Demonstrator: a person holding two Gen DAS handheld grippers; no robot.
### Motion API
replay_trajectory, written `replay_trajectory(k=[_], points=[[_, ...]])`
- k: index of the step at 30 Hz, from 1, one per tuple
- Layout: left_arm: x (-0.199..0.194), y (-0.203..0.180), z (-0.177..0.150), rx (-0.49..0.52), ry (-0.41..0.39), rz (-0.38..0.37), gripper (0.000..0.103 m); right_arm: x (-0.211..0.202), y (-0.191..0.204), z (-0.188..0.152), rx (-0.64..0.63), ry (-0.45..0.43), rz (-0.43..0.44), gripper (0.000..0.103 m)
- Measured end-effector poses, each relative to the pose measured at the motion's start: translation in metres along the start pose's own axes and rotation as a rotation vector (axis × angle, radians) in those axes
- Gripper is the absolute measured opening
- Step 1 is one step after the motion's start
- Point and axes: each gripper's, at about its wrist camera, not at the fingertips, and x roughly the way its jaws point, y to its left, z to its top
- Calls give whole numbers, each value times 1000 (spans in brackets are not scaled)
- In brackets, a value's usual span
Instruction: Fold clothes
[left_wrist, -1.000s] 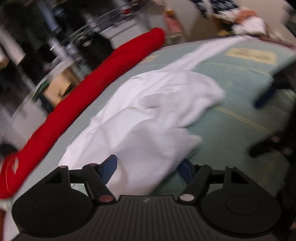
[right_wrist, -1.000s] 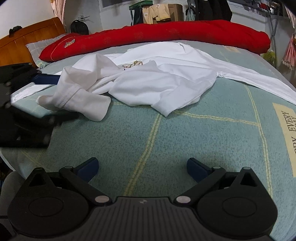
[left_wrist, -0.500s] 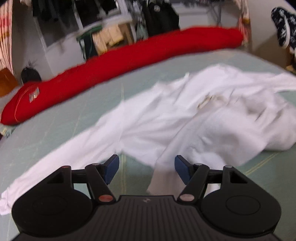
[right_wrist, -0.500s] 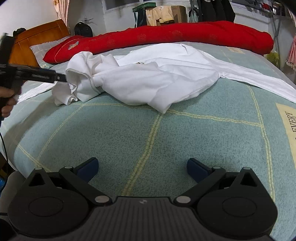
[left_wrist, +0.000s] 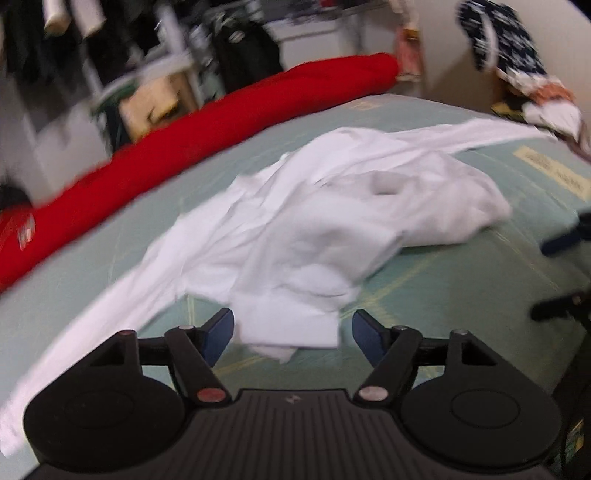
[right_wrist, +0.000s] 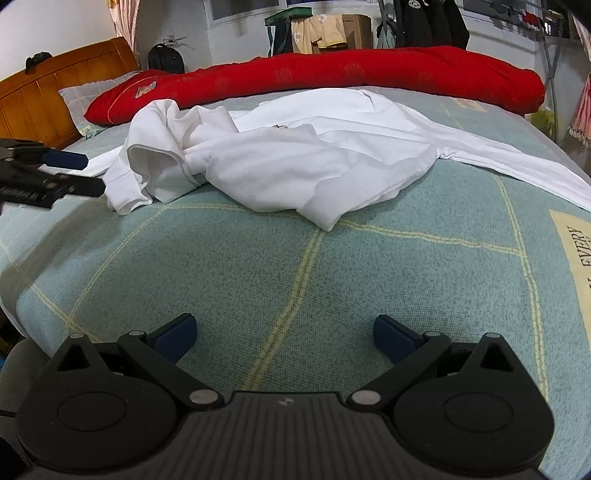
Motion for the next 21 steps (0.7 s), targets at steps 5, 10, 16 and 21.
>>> replay_trajectory(k=[5, 10, 16, 21], points=[[14, -43, 15, 196, -52, 107, 72, -1, 0, -2, -3, -8, -1, 103], [29, -52, 28, 206, -62, 163, 46, -1, 0, -3, -6, -14, 1, 103], [16, -29, 25, 102, -92, 206, 45, -3, -1, -4, -11, -17, 6, 103], [21, -30, 27, 102, -112, 184, 47, -2, 1, -5, -15, -17, -3, 103]])
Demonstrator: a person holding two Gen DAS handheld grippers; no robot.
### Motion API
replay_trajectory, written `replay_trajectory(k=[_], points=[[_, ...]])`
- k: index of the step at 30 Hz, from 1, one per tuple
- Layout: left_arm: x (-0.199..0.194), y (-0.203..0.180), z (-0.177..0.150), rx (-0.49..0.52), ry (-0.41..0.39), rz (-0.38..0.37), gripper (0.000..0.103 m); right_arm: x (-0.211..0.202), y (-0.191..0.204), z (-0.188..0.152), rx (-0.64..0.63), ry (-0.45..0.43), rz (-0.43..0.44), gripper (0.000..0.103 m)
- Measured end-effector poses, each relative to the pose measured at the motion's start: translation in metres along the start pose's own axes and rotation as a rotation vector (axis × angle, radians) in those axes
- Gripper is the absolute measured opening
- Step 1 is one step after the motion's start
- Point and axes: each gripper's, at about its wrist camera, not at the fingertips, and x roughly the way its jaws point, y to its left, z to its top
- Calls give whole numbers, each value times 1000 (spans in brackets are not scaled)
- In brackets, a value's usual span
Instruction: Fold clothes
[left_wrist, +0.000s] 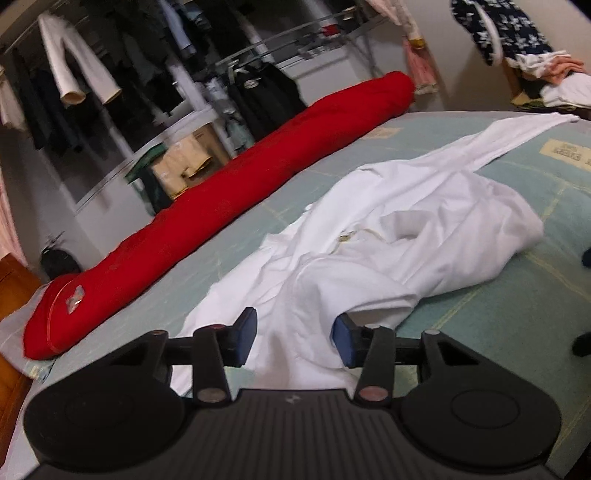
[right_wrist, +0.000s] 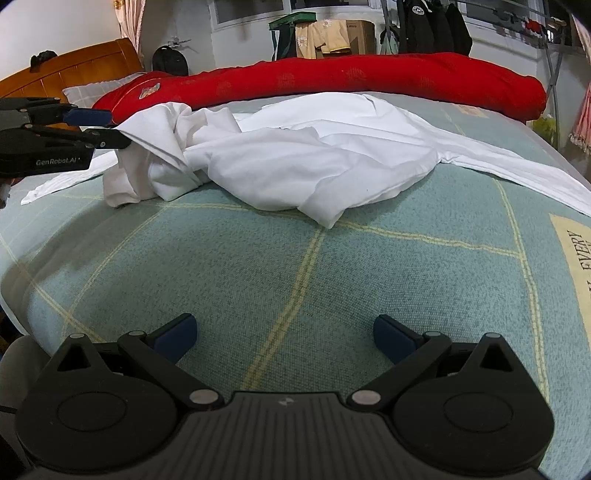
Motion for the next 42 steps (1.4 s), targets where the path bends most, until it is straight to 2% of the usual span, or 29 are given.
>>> replay_trajectory(k=[3, 4, 7, 8, 11, 22, 30, 35, 36, 38, 42], points=[[10, -17, 2, 56, -16, -15, 45, 1, 1, 1, -2, 4, -6, 103], [13, -21, 3, 59, -19, -14, 42, 1, 2, 1, -2, 5, -7, 103], [16, -21, 3, 36, -20, 1, 15, 2, 2, 2, -4, 7, -10, 103], [15, -18, 2, 22, -19, 2, 9, 2, 2, 2, -4, 8, -11, 103], [4, -7, -3, 4, -21, -4, 4, 2, 3, 3, -6, 13, -14, 103], [-52, 19, -10, 15, -39, -25, 2, -4, 2, 12, 10, 39, 8, 103], [-103, 28, -8, 51, -73, -34, 1, -15, 2, 13, 62, 22, 99, 103], [-108, 27, -9, 61, -60, -34, 1, -19, 6, 16, 76, 5, 152, 103], [-106, 25, -10, 70, -55, -38, 2, -20, 8, 17, 75, 4, 151, 103], [-105, 14, -13, 124, -51, -48, 12, -22, 10, 16, 71, 3, 155, 103], [-103, -11, -19, 254, -48, -69, 14, -25, 11, 13, 73, 7, 154, 103]])
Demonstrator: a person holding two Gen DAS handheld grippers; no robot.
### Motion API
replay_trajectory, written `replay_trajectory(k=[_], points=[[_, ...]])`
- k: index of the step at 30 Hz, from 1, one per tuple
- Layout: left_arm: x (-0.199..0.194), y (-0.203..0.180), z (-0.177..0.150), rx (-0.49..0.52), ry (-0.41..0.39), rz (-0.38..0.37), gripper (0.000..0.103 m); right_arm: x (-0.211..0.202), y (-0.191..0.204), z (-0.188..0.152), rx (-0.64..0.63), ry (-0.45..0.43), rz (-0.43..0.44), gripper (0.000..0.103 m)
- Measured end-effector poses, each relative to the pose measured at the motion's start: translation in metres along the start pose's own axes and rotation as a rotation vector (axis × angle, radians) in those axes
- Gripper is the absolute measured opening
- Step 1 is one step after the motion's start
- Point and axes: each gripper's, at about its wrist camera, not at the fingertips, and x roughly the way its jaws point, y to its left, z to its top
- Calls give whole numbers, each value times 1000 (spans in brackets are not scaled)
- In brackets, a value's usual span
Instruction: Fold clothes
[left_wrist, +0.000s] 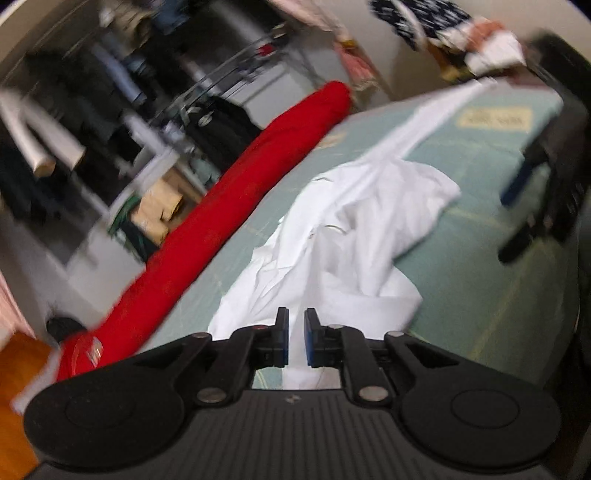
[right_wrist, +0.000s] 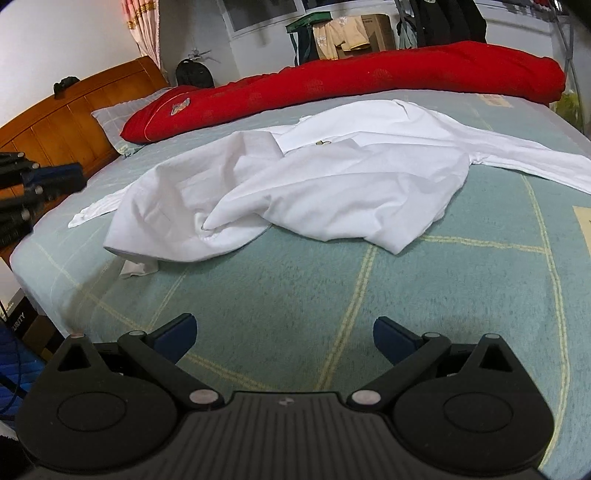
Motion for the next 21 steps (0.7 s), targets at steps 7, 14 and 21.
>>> replay_trajectory(k=[7, 14, 21], points=[[8, -44, 5, 183, -40, -73, 42, 0, 3, -1, -13, 9, 11, 103], [47, -94, 15, 452, -46, -113, 48, 0, -1, -9, 10, 19, 10, 103], [107, -119, 19, 524, 76, -74, 41, -8, -14, -18, 49, 12, 15, 103]])
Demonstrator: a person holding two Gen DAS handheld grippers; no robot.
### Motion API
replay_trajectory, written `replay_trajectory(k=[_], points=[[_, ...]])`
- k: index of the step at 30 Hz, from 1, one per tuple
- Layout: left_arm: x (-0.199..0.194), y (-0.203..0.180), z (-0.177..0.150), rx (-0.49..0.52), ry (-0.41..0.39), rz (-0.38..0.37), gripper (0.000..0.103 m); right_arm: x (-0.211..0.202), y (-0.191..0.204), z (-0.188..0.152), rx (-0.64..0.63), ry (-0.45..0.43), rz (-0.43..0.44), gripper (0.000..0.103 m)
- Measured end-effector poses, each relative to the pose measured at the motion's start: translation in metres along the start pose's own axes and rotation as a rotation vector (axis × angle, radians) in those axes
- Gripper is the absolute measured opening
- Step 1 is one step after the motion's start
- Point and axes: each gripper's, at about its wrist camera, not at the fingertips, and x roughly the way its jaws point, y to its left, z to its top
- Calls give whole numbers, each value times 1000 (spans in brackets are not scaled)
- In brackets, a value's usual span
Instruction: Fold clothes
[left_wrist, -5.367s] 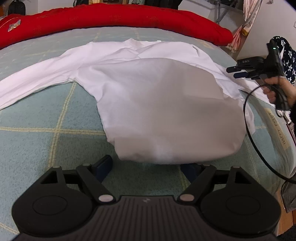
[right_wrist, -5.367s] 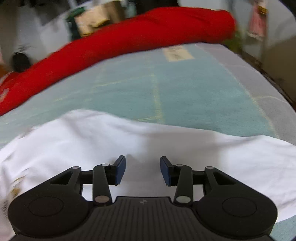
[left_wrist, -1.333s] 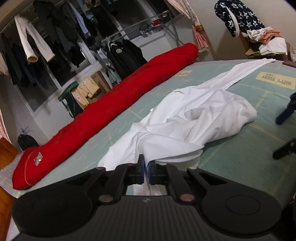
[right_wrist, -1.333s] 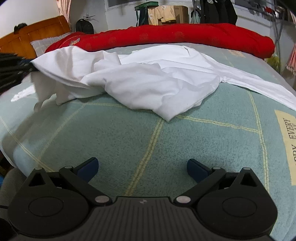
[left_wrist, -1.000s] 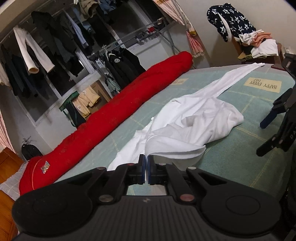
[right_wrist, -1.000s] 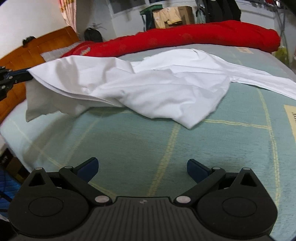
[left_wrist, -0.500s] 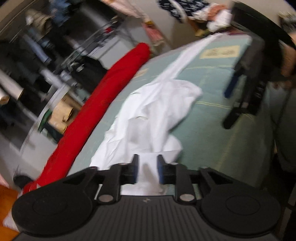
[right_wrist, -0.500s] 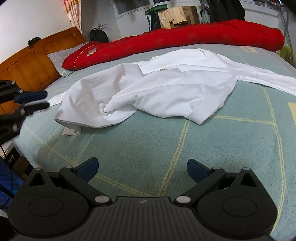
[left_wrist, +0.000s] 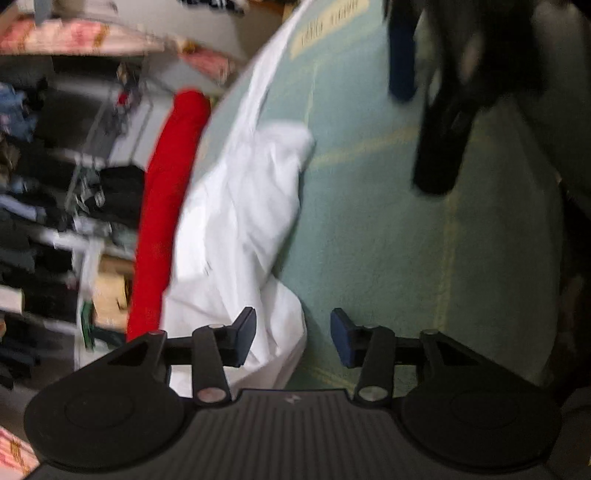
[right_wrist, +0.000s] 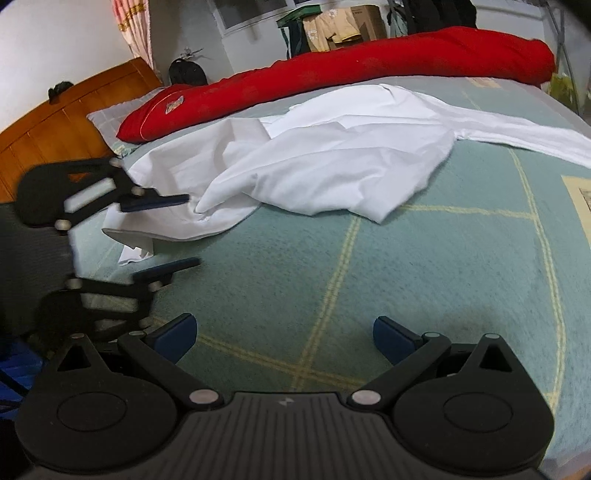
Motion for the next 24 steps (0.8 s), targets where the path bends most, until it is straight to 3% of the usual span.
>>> replay_trajectory(k=[3, 5, 11, 20, 24], points=[[12, 4, -4, -15, 50, 3, 28, -1, -5, -1, 15, -4, 11, 103], [14, 10, -7, -51, 64, 0, 1, 0, -6, 0, 16, -5, 12, 103], [-24, 42, -14, -224, -43, -18, 0, -1, -3, 0, -2, -8, 11, 103], [-102, 84, -28, -404, -241, -63, 1, -2, 9, 2, -35, -2, 8, 103], [-120, 99, -43, -476, -301, -143, 1, -3, 14, 3, -49, -2, 12, 103]])
